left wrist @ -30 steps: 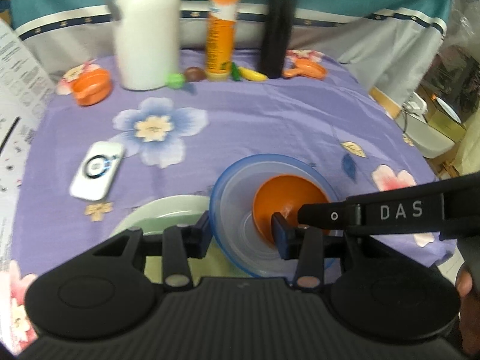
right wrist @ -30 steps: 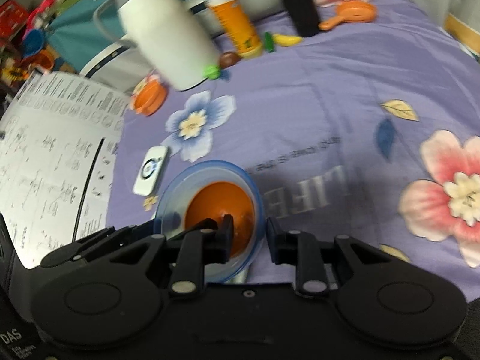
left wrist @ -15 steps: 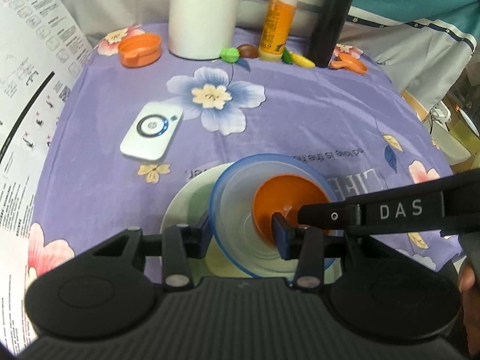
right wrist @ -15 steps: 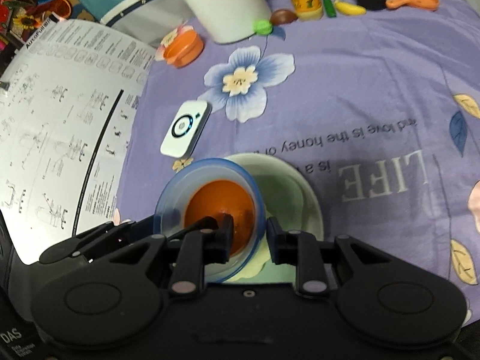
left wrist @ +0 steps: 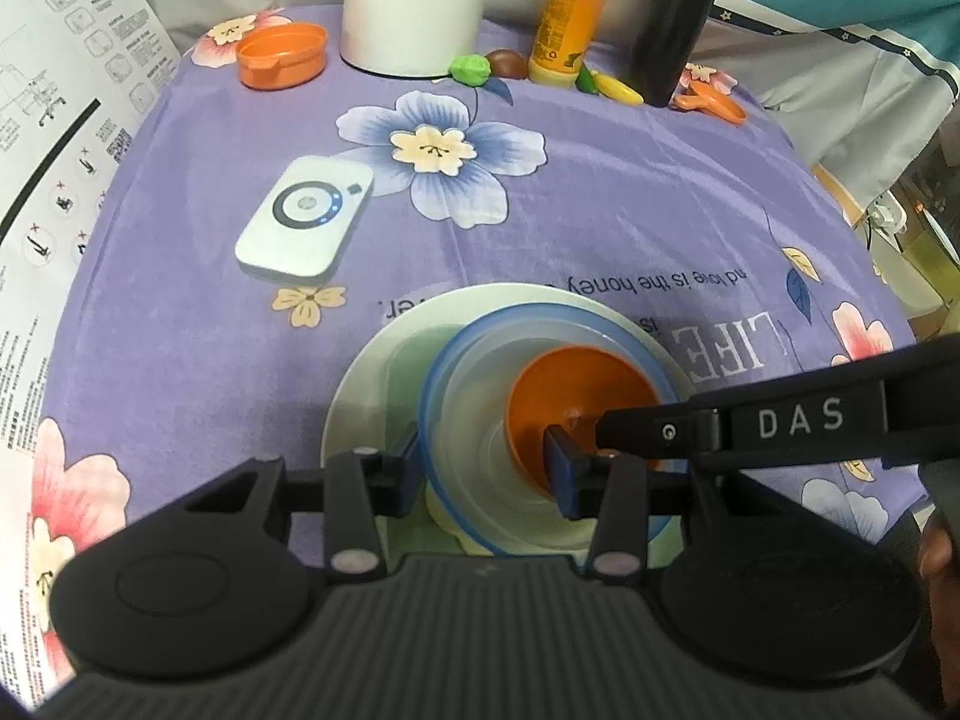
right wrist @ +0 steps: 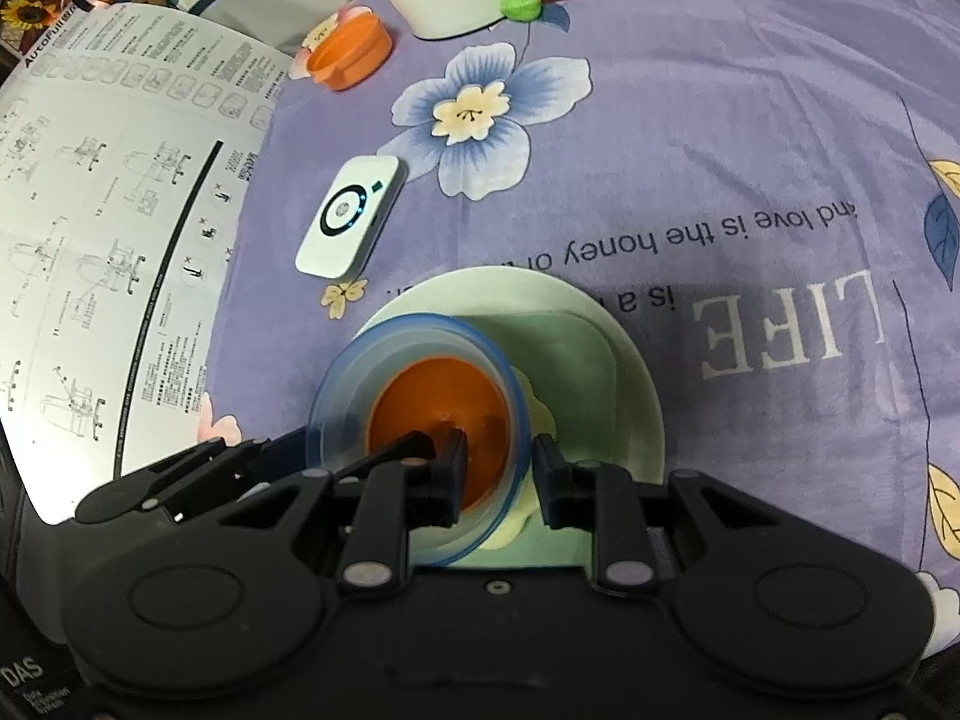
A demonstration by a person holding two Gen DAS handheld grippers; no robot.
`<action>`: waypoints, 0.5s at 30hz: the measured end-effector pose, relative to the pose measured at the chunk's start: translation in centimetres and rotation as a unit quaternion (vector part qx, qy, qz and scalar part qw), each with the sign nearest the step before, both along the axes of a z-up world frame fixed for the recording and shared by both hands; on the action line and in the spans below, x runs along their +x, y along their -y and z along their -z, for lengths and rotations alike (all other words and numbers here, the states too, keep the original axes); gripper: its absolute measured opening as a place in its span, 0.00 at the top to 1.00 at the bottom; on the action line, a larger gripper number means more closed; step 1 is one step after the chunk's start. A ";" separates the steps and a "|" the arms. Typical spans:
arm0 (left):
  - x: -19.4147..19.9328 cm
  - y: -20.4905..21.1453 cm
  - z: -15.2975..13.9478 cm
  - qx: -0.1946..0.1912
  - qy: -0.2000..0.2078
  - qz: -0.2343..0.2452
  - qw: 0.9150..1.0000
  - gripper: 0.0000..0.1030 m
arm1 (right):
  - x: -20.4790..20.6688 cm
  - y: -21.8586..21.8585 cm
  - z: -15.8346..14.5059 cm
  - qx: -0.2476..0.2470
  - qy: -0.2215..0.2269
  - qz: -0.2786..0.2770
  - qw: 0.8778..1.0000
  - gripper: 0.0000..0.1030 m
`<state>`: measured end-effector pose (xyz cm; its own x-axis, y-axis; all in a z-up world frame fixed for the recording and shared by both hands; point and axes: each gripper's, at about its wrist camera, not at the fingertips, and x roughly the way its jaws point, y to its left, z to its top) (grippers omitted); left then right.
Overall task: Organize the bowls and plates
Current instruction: 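Carry the nested bowls with both grippers and lower them onto the yellow plate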
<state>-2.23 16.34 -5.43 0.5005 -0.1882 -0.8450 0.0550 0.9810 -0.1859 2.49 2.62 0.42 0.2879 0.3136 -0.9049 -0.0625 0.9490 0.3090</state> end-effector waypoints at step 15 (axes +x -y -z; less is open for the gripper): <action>-0.8 0.1 -0.4 0.034 0.055 -0.003 0.998 0.17 | -0.3 0.2 -0.2 -0.019 0.031 -0.011 0.999 0.47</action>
<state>-3.02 16.24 -5.02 0.5911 -0.1299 -0.7961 0.0659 0.9914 -0.1128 2.15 2.38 0.65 0.3366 0.2857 -0.8973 -0.1002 0.9583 0.2675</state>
